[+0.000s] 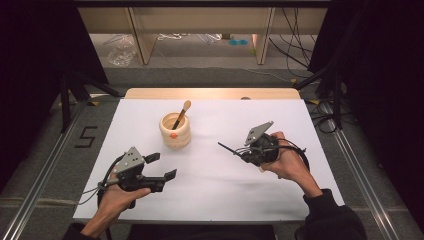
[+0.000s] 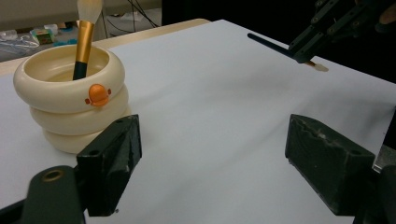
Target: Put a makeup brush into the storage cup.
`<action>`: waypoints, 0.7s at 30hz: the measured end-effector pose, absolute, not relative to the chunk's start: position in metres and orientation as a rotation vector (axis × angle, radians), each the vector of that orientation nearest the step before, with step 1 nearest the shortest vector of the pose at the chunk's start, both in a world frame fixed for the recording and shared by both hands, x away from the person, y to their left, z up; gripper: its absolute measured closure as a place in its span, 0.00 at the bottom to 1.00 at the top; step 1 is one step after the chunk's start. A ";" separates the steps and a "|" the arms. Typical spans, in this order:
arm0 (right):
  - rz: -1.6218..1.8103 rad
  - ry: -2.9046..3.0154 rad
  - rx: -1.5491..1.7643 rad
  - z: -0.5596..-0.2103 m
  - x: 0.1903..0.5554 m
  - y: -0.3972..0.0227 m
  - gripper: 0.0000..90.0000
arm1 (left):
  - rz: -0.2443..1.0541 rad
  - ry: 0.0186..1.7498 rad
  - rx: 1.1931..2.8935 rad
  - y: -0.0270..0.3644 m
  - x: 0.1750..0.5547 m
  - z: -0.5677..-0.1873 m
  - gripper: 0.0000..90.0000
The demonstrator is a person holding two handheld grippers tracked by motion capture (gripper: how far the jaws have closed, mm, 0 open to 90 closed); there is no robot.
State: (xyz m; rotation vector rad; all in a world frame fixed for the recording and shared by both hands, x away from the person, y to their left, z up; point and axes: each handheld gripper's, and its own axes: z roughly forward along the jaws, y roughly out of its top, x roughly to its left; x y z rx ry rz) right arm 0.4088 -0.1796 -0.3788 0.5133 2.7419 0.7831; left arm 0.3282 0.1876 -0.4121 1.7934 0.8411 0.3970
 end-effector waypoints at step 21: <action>0.948 2.721 0.212 -0.348 0.382 -0.158 0.93 | 0.342 0.735 1.757 0.174 0.332 -0.396 0.21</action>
